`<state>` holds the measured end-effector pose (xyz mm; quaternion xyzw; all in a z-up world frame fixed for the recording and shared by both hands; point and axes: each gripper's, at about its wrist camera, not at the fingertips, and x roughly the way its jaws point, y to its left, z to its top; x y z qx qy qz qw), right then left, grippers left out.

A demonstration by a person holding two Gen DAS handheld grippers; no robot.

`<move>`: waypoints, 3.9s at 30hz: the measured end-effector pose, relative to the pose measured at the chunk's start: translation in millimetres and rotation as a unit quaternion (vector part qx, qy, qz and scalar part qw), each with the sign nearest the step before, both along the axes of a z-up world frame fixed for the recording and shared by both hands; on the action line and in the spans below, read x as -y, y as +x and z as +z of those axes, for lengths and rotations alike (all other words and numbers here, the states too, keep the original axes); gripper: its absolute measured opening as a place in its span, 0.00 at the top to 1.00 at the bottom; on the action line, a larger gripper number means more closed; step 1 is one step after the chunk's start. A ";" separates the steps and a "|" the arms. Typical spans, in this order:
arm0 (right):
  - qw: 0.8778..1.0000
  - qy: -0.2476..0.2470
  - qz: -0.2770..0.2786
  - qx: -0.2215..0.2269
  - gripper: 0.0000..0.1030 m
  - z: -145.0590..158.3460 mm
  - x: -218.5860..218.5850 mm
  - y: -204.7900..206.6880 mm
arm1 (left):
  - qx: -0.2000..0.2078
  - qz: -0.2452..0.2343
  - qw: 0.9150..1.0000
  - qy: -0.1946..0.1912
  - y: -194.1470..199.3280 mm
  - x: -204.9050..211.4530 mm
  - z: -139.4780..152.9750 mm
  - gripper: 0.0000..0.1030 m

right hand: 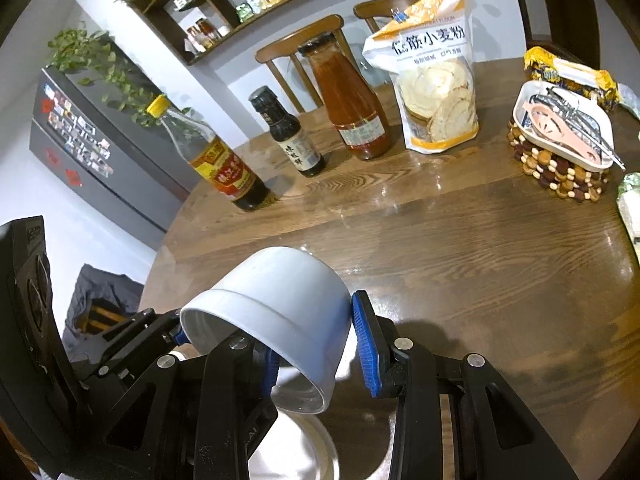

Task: Organize plates and bowls

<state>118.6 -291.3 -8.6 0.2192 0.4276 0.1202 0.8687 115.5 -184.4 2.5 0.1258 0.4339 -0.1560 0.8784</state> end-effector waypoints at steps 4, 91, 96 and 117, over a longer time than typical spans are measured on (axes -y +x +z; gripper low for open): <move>1.000 -0.001 0.002 0.009 0.65 7.3 -3.2 -11.9 | 0.010 0.000 1.000 -0.001 -12.6 -3.0 7.5 0.72; 0.982 0.101 -0.008 -0.158 0.54 -86.0 19.7 -90.3 | -0.176 0.177 0.960 -0.129 -69.7 -153.0 -50.1 0.17; 0.981 0.099 -0.004 -0.165 0.54 -90.5 18.5 -91.7 | -0.189 0.179 0.958 -0.123 -68.9 -152.7 -60.3 0.17; 0.983 0.058 0.000 -0.174 0.54 -96.0 4.9 -79.6 | -0.197 0.176 0.961 -0.082 -59.4 -143.7 -79.6 0.17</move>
